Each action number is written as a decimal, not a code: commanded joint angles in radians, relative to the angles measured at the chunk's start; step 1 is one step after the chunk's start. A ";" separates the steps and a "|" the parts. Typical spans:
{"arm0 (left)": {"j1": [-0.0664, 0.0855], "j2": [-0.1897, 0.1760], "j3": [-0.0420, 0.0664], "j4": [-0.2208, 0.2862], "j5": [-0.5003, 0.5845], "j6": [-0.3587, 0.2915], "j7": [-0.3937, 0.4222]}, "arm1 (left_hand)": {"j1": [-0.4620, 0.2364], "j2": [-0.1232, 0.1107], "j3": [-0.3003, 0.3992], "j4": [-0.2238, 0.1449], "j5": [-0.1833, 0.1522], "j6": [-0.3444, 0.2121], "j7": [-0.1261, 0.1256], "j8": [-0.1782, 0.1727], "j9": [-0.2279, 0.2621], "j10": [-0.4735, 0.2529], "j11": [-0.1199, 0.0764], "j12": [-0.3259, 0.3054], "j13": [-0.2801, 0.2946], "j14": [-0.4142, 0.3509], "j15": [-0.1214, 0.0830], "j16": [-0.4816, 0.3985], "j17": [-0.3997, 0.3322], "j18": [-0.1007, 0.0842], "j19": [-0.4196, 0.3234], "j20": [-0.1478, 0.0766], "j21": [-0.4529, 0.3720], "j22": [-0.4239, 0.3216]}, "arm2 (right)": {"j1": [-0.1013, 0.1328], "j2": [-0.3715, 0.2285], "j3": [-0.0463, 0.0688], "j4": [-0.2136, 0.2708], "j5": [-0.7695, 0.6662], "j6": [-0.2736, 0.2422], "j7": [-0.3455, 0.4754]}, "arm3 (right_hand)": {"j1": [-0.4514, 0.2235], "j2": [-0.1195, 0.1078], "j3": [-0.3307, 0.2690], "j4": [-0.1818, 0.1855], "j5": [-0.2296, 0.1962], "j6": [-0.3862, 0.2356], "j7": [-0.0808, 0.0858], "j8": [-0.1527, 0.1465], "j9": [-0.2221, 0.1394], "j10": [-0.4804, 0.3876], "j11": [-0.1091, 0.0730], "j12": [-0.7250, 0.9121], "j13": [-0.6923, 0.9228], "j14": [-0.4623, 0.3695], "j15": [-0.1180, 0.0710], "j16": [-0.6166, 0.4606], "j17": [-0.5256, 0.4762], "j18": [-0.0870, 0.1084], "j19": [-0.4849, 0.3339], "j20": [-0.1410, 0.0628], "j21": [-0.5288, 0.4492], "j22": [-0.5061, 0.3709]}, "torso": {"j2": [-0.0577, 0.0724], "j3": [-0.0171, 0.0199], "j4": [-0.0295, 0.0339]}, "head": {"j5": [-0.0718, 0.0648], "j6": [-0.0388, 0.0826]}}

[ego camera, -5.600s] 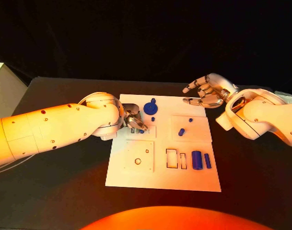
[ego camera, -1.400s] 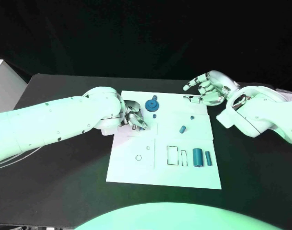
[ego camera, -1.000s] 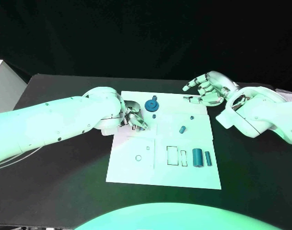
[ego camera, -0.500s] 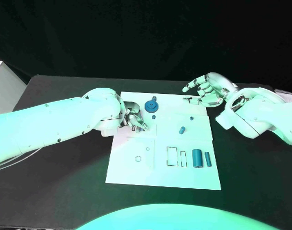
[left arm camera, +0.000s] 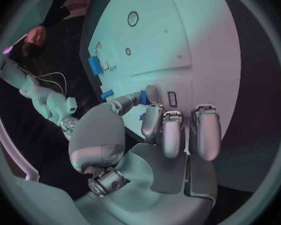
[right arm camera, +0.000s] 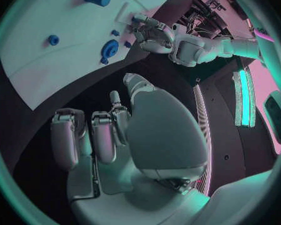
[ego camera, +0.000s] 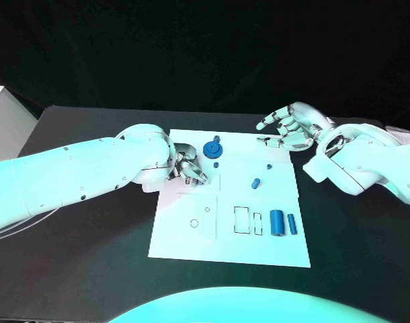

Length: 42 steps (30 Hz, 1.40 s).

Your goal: Assemble the parts on the task board

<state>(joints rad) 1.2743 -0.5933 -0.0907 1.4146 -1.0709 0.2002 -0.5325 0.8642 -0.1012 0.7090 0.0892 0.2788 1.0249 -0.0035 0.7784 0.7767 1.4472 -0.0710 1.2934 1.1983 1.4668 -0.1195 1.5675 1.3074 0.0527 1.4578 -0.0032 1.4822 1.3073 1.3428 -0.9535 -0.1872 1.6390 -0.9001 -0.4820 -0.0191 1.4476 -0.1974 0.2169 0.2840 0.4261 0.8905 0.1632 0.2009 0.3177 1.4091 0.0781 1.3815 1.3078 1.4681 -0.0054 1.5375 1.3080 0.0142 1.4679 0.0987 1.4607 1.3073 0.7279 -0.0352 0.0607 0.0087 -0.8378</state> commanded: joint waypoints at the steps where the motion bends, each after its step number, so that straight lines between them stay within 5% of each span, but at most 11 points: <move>1: -0.006 0.005 -0.003 -0.002 0.000 -0.008 0.002 | 0.010 0.016 -0.016 0.007 -0.004 0.018 -0.010 -0.006 -0.002 0.004 -0.003 0.003 0.002 0.104 0.003 0.003 0.263 -0.010 0.002 0.001 -0.002 0.082 | -0.001 0.000 0.000 0.001 -0.006 0.014 0.011 | -0.009 0.001 0.006 0.001 0.002 -0.006 0.001 -0.001 -0.001 -0.004 -0.001 -0.001 0.086 0.082 0.006 -0.006 0.188 0.014 0.054 0.004 -0.005 0.191 | 0.000 0.0001 0.0003 | -0.001 0.001; 14: -0.006 0.002 0.003 0.000 0.002 -0.017 0.003 | 0.026 0.018 -0.051 0.021 0.006 0.015 -0.012 -0.008 -0.001 0.002 -0.005 0.000 -0.001 0.104 0.001 0.003 0.263 -0.009 0.001 0.000 -0.004 0.079 | -0.001 -0.001 0.000 0.002 -0.006 0.014 0.010 | -0.010 0.000 0.009 0.001 0.006 -0.006 0.001 -0.001 -0.001 -0.004 -0.001 0.000 0.086 0.083 0.006 -0.005 0.189 0.014 0.054 0.004 -0.005 0.191 | 0.000 -0.0001 0.0000 | -0.003 0.001; 25: -0.006 -0.006 0.004 0.003 0.019 -0.037 0.002 | 0.141 0.031 -0.004 -0.036 0.030 -0.033 -0.002 -0.015 0.007 -0.026 0.001 -0.032 -0.041 0.101 0.003 -0.002 0.252 -0.004 -0.012 0.000 -0.018 0.059 | -0.001 -0.002 0.000 0.001 -0.006 0.014 0.010 | -0.010 0.000 0.009 0.001 0.006 -0.006 0.001 -0.001 -0.001 -0.004 -0.001 0.000 0.086 0.083 0.006 -0.005 0.189 0.014 0.054 0.004 -0.005 0.191 | 0.001 -0.0003 0.0004 | -0.005 0.001; 42: -0.006 -0.010 0.006 0.007 0.058 -0.059 0.008 | 0.162 0.019 0.085 -0.045 0.024 -0.096 0.036 -0.094 -0.023 -0.050 0.031 -0.048 -0.070 0.096 0.026 -0.011 0.233 0.001 -0.026 0.019 -0.032 0.039 | -0.003 -0.003 0.000 0.000 -0.006 0.016 0.009 | -0.011 0.000 0.011 0.002 0.008 -0.006 0.001 -0.001 -0.001 -0.003 -0.001 0.001 0.087 0.082 0.006 -0.006 0.188 0.014 0.054 0.004 -0.004 0.191 | 0.000 -0.0001 0.0006 | -0.007 0.000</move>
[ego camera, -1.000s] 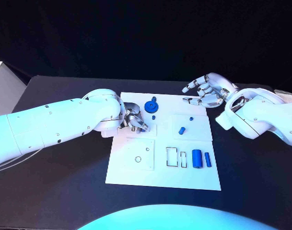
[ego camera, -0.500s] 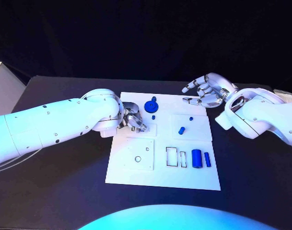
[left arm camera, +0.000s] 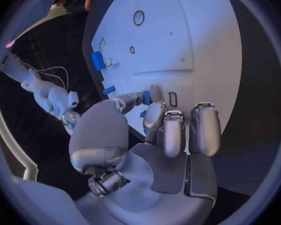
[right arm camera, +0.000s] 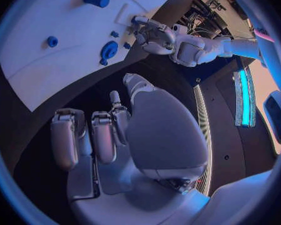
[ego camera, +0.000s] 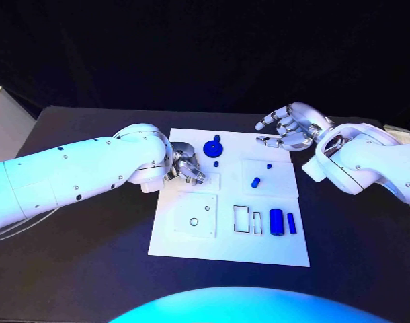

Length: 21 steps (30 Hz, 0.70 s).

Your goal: Assemble the parts on the task board

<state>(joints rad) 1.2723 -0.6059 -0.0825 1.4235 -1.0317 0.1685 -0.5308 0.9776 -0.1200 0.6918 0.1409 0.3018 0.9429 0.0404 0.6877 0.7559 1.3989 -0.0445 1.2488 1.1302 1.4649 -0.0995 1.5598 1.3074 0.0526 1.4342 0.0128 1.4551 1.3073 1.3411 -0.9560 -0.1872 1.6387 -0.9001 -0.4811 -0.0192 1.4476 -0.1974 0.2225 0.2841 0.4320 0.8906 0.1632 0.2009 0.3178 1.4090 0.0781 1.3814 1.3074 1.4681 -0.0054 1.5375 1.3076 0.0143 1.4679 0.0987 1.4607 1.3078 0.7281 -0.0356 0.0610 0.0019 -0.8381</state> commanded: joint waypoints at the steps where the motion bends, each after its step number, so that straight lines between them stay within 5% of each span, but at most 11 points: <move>1: -0.004 0.003 -0.002 -0.002 0.021 -0.029 0.006 | 0.050 0.038 0.104 -0.097 0.001 -0.014 -0.008 -0.005 -0.002 -0.002 0.005 -0.003 -0.001 0.098 0.006 -0.003 0.233 0.001 -0.002 0.004 -0.004 0.039 | -0.001 0.000 0.000 0.001 -0.006 0.015 0.009 | -0.011 0.000 0.005 0.002 0.002 -0.006 0.001 -0.001 -0.001 -0.003 -0.001 0.001 0.087 0.082 0.006 -0.006 0.189 0.014 0.054 0.004 -0.004 0.190 | 0.000 0.0003 0.0003 | 0.000 0.000; 21: -0.004 0.003 0.001 -0.005 0.051 -0.034 0.022 | 0.085 0.016 0.164 -0.144 -0.003 0.008 -0.003 -0.029 -0.006 0.002 0.010 0.006 0.002 0.100 0.014 0.001 0.242 0.000 0.002 0.013 -0.001 0.047 | -0.008 0.002 0.000 -0.001 -0.005 0.022 0.010 | -0.011 0.000 0.005 0.002 0.002 -0.006 0.001 -0.001 -0.001 -0.003 -0.001 0.001 0.087 0.082 0.006 -0.006 0.189 0.014 0.054 0.004 -0.004 0.190 | 0.000 0.0006 -0.0004 | -0.001 0.006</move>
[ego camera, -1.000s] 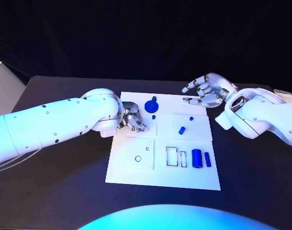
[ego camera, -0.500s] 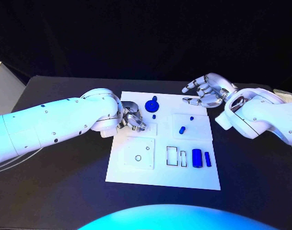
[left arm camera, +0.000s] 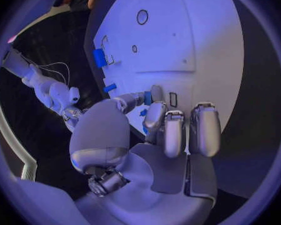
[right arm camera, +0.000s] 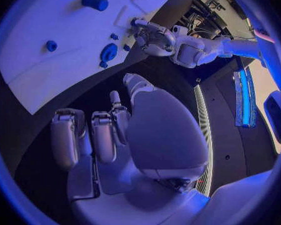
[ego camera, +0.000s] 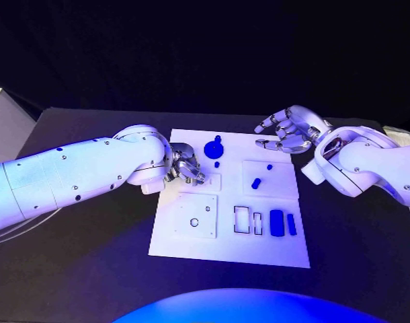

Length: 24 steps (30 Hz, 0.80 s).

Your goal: Assemble the parts on the task board

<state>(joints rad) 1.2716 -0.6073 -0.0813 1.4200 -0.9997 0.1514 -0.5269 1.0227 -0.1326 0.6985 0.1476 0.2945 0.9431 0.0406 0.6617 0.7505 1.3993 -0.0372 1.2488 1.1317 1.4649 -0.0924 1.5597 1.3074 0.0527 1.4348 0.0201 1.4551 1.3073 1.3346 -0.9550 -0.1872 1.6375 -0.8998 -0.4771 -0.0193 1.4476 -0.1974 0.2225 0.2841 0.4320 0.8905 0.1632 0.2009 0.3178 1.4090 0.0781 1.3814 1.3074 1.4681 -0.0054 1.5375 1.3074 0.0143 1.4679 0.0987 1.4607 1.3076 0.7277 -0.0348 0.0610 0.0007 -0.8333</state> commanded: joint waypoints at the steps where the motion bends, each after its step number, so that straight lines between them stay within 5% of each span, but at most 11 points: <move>1: -0.003 0.004 0.000 -0.001 0.021 -0.014 0.019 | 0.040 0.028 0.158 -0.151 0.005 0.008 -0.003 -0.003 -0.001 0.001 0.002 0.005 -0.001 0.101 0.007 0.002 0.243 0.000 0.001 0.006 -0.001 0.046 | -0.001 0.001 0.000 0.000 -0.005 0.018 0.010 | -0.011 0.000 0.005 0.002 0.002 -0.006 0.001 -0.001 -0.001 -0.003 -0.001 0.001 0.087 0.082 0.006 -0.006 0.189 0.014 0.054 0.004 -0.004 0.191 | 0.000 -0.0001 -0.0004 | 0.000 0.002; 13: 0.000 -0.008 0.014 -0.005 0.066 0.061 0.027 | 0.042 0.023 0.160 -0.142 0.003 0.020 -0.004 -0.005 0.000 0.005 0.003 0.006 -0.002 0.103 0.009 0.006 0.252 -0.001 0.002 0.008 0.000 0.049 | -0.003 0.002 0.000 -0.001 -0.004 0.020 0.011 | -0.013 -0.001 0.010 0.002 0.005 -0.006 0.001 -0.001 -0.002 -0.003 -0.001 0.001 0.087 0.083 0.006 -0.005 0.191 0.014 0.054 0.004 -0.005 0.190 | 0.000 -0.0008 0.0002 | -0.004 0.010; 24: 0.020 -0.002 0.026 -0.046 0.174 0.170 0.037 | 0.052 0.021 0.150 -0.121 0.015 0.029 -0.005 -0.016 -0.001 0.006 0.003 0.005 -0.007 0.103 0.009 0.007 0.254 0.000 -0.001 0.010 -0.001 0.047 | -0.004 0.005 0.000 -0.009 -0.002 0.019 0.012 | -0.013 -0.001 0.010 0.002 0.005 -0.006 0.001 -0.001 -0.002 -0.003 -0.001 0.001 0.087 0.083 0.006 -0.005 0.191 0.014 0.054 0.004 -0.005 0.190 | 0.000 -0.0006 0.0002 | -0.006 0.021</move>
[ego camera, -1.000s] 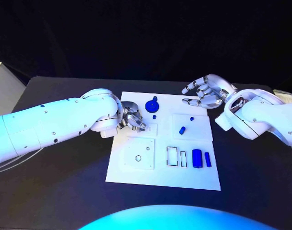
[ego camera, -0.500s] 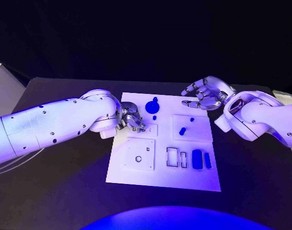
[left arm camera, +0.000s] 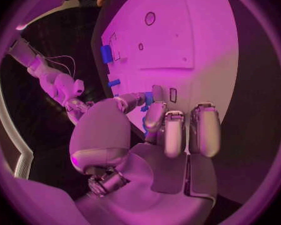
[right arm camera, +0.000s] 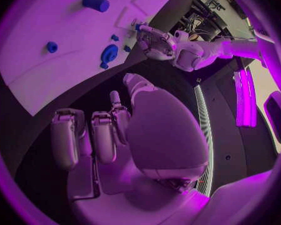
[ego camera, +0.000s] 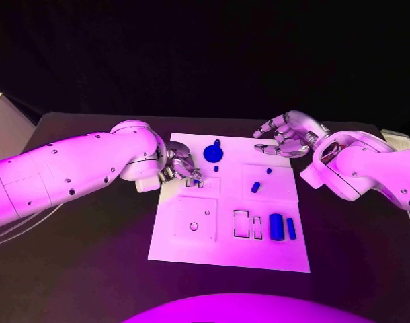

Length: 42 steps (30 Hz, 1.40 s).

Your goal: Assemble the parts on the task board

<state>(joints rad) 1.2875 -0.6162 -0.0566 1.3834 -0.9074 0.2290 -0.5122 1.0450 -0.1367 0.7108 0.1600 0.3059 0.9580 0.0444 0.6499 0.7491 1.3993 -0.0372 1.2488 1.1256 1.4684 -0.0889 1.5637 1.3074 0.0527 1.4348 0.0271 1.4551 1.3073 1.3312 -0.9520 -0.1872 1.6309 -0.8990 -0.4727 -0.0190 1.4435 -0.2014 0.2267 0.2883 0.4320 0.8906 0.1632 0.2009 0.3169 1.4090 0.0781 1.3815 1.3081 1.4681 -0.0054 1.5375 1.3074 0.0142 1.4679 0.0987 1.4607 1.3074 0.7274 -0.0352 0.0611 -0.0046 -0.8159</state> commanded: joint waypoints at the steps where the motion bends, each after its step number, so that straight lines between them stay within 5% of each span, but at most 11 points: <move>1: 0.005 0.009 0.002 -0.014 0.088 0.102 0.024 | 0.030 0.025 0.138 -0.134 0.003 0.014 -0.009 -0.004 0.000 0.006 0.003 0.005 -0.001 0.100 0.006 0.003 0.254 0.000 -0.001 0.003 -0.001 0.047 | -0.001 0.002 0.000 -0.003 -0.003 0.015 0.012 | -0.009 0.003 0.006 -0.002 0.005 -0.006 0.001 -0.001 -0.001 -0.003 -0.001 0.001 0.086 0.083 0.006 -0.005 0.191 0.014 0.054 0.004 -0.005 0.191 | 0.000 -0.0001 -0.0001 | 0.000 0.005; 7: 0.016 0.029 0.006 -0.062 0.148 0.181 0.023 | 0.033 0.025 0.140 -0.134 0.004 0.014 -0.009 -0.005 0.000 0.007 0.002 0.008 0.004 0.102 0.006 0.006 0.261 0.000 -0.001 0.003 -0.001 0.048 | -0.002 0.004 0.000 -0.008 -0.002 0.015 0.012 | -0.009 0.003 0.006 -0.002 0.005 -0.006 0.001 -0.001 -0.001 -0.003 -0.001 0.001 0.086 0.083 0.006 -0.005 0.191 0.014 0.054 0.004 -0.005 0.191 | 0.000 0.0004 -0.0008 | -0.003 0.012; 14: 0.046 0.065 0.007 -0.123 0.166 0.277 0.001 | 0.044 0.011 0.155 -0.146 0.033 0.027 -0.010 -0.012 0.001 0.018 0.001 0.027 0.027 0.102 0.005 0.007 0.263 -0.001 0.002 0.003 0.002 0.054 | -0.003 0.005 0.000 -0.014 -0.001 0.014 0.012 | -0.011 0.002 0.010 -0.002 0.007 -0.006 0.001 -0.001 -0.001 -0.003 -0.001 0.001 0.086 0.083 0.007 -0.005 0.190 0.014 0.054 0.004 -0.005 0.190 | -0.001 0.0007 0.0001 | -0.005 0.018; 23: 0.081 0.116 0.005 -0.168 0.078 0.299 -0.014 | 0.036 0.005 0.165 -0.147 0.075 0.038 -0.011 -0.018 0.004 0.025 -0.001 0.037 0.038 0.102 0.004 0.007 0.263 -0.003 0.006 0.002 0.006 0.061 | -0.007 0.011 0.000 -0.020 -0.001 0.014 0.011 | -0.011 0.002 0.010 -0.002 0.007 -0.006 0.001 -0.001 -0.001 -0.003 -0.001 0.001 0.086 0.083 0.007 -0.005 0.190 0.014 0.054 0.004 -0.005 0.190 | -0.002 0.0007 0.0011 | -0.004 0.020; 25: 0.085 0.126 0.003 -0.175 0.068 0.301 -0.015 | 0.031 0.003 0.167 -0.148 0.093 0.042 -0.012 -0.019 0.006 0.027 -0.002 0.040 0.041 0.102 0.003 0.007 0.263 -0.003 0.007 0.001 0.008 0.063 | -0.008 0.013 0.000 -0.021 -0.001 0.014 0.012 | -0.011 0.002 0.010 -0.002 0.007 -0.006 0.001 -0.001 -0.001 -0.003 -0.001 0.001 0.086 0.083 0.007 -0.005 0.190 0.014 0.054 0.004 -0.005 0.190 | -0.003 0.0006 0.0012 | -0.005 0.020; 28: 0.090 0.140 -0.004 -0.188 0.049 0.298 -0.017 | 0.009 0.011 0.133 -0.144 0.210 0.053 -0.016 -0.022 0.015 0.033 -0.005 0.047 0.049 0.102 0.000 0.007 0.263 -0.005 0.010 -0.002 0.011 0.070 | -0.011 0.017 0.000 -0.023 -0.001 0.013 0.012 | -0.012 0.001 0.013 -0.003 0.007 -0.006 0.001 -0.001 -0.002 -0.002 -0.001 0.002 0.087 0.083 0.007 -0.005 0.190 0.014 0.054 0.004 -0.005 0.191 | -0.004 0.0004 0.0011 | -0.006 0.026; 38: 0.095 0.169 -0.027 -0.208 -0.002 0.253 -0.018 | 0.011 0.012 0.137 -0.160 0.218 0.057 -0.019 -0.022 0.020 0.042 -0.008 0.062 0.069 0.102 -0.003 0.007 0.263 -0.008 0.021 -0.004 0.019 0.085 | -0.026 0.033 0.000 -0.038 -0.014 0.003 0.021 | -0.012 0.001 0.014 -0.003 0.008 -0.006 0.001 -0.001 -0.002 -0.003 -0.001 0.001 0.086 0.082 0.007 -0.006 0.189 0.015 0.053 0.004 -0.008 0.189 | -0.014 -0.0019 0.0022 | -0.008 0.039; 42: 0.095 0.179 -0.038 -0.206 -0.008 0.238 -0.017 | 0.002 0.009 0.149 -0.168 0.227 0.066 -0.023 -0.018 0.024 0.054 -0.012 0.080 0.093 0.102 -0.006 0.007 0.263 -0.009 0.023 -0.007 0.022 0.089 | -0.037 0.044 0.000 -0.052 -0.020 -0.008 0.033 | -0.010 0.001 0.017 -0.004 0.009 -0.006 0.001 -0.002 -0.002 -0.006 -0.001 -0.002 0.083 0.082 0.006 -0.008 0.186 0.016 0.051 0.004 -0.013 0.186 | -0.023 -0.0041 0.0030 | -0.010 0.058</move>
<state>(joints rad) 1.3809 -0.4430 -0.0937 1.1752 -0.8878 0.4864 -0.5292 1.0475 -0.1392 0.7007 0.1499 0.5034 0.9801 0.0579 0.6286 0.7715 1.4429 -0.0482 1.3247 1.2148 1.4685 -0.0888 1.5676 1.3074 0.0526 1.4528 0.0236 1.4708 1.3081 1.2977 -0.9115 -0.1872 1.5826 -0.9020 -0.4749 -0.0119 1.4436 -0.2014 0.2363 0.2841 0.4358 0.8906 0.1632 0.2009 0.3162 1.4091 0.0781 1.3815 1.3076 1.4681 -0.0054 1.5334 1.3080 0.0143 1.4679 0.0987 1.4506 1.3080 0.7119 -0.0369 0.0634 -0.0133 -0.7689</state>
